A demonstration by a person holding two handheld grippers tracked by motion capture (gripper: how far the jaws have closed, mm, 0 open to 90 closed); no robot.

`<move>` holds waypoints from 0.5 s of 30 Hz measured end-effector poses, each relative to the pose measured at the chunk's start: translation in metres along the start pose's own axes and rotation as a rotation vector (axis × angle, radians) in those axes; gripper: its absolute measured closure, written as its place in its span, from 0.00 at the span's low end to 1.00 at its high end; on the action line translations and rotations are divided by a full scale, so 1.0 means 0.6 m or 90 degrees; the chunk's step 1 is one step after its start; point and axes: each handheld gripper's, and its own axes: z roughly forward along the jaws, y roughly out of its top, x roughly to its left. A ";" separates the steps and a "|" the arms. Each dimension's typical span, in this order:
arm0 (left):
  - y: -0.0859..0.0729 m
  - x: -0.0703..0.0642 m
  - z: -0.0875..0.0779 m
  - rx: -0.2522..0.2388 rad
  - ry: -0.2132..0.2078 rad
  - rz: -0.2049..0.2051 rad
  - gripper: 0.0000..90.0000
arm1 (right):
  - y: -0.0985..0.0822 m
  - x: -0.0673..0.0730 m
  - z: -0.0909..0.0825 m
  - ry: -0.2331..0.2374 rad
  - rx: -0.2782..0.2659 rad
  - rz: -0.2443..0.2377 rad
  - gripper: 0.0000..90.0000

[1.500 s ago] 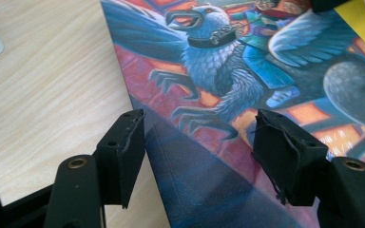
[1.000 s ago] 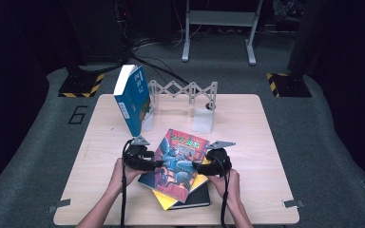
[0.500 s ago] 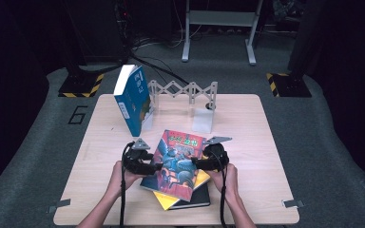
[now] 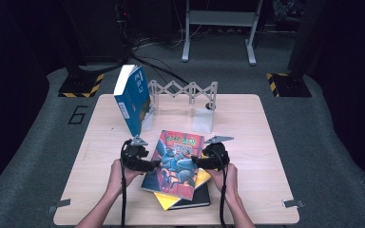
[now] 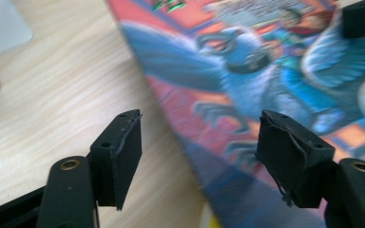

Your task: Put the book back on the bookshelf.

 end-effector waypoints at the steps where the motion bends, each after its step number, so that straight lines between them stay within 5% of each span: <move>1: -0.001 0.003 0.001 -0.002 -0.001 -0.002 0.32 | 0.000 0.003 -0.001 -0.003 0.001 0.002 0.45; 8: 0.001 0.017 -0.002 -0.012 0.053 -0.012 0.32 | -0.002 0.007 -0.004 -0.008 0.006 -0.006 0.44; 15: 0.003 0.023 -0.006 -0.001 0.097 0.006 0.32 | -0.004 0.002 -0.003 -0.004 0.003 0.003 0.40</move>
